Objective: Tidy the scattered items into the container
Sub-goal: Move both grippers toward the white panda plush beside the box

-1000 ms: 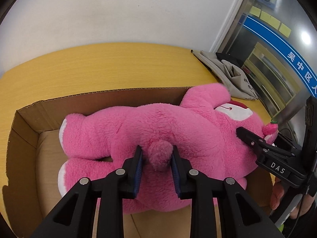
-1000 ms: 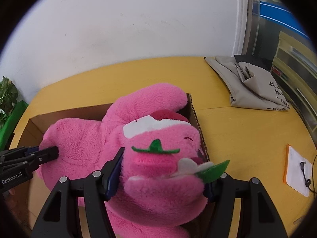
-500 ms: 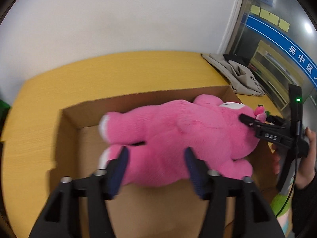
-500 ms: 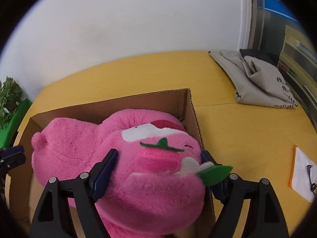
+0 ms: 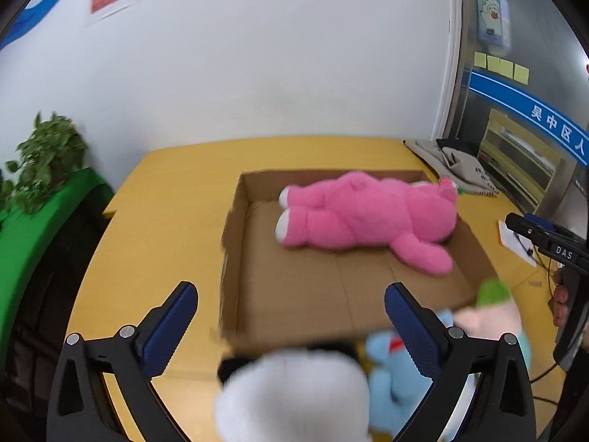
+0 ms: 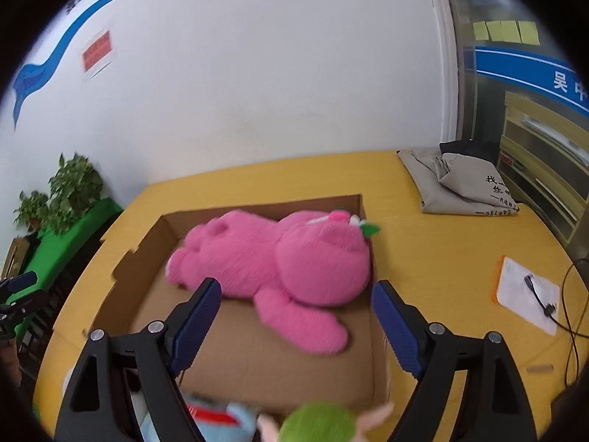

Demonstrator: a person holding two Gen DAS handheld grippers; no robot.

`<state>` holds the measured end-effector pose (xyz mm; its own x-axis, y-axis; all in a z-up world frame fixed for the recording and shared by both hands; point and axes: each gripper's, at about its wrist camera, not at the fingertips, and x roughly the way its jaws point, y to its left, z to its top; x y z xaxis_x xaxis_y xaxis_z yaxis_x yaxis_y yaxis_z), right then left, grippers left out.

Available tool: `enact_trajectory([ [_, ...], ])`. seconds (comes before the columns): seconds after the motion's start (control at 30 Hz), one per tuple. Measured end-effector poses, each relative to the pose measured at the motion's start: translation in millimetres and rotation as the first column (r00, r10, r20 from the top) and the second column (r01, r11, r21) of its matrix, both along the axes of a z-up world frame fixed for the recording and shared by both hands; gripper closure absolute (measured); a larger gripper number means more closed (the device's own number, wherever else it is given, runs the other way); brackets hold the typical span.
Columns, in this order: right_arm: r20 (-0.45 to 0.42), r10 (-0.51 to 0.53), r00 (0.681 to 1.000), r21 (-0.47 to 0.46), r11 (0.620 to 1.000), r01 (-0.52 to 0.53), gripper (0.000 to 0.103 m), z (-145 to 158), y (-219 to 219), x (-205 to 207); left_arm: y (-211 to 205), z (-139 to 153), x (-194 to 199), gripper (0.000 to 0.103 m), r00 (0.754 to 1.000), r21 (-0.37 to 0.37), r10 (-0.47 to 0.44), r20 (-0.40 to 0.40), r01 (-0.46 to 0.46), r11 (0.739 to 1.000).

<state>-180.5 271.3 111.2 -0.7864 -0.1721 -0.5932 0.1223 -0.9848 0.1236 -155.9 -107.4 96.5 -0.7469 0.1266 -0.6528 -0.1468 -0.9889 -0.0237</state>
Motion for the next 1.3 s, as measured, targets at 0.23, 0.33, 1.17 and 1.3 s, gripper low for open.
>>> enact_trajectory([
  [0.23, 0.019, 0.031, 0.999, 0.045, 0.998, -0.032, 0.019, -22, -43, 86, 6, -26, 77, 0.000, 0.998, 0.017, 0.057, 0.006, -0.057, 0.998],
  [0.33, 0.021, 0.046, 0.999, 0.072, 0.996, -0.047, 0.019, -30, -61, 114, 10, -36, 97, 0.000, 0.997, 0.032, 0.071, 0.015, -0.072, 0.997],
  [1.17, 0.091, 0.067, 0.994, 0.140, 0.987, -0.079, 0.019, -65, -95, 154, 43, -58, 121, 0.000, 0.994, -0.053, 0.109, 0.033, -0.107, 0.993],
  [1.3, 0.097, 0.068, 0.993, 0.143, 0.986, -0.082, 0.019, -67, -96, 152, 43, -60, 118, 0.000, 0.993, -0.058, 0.112, 0.039, -0.110, 0.992],
])
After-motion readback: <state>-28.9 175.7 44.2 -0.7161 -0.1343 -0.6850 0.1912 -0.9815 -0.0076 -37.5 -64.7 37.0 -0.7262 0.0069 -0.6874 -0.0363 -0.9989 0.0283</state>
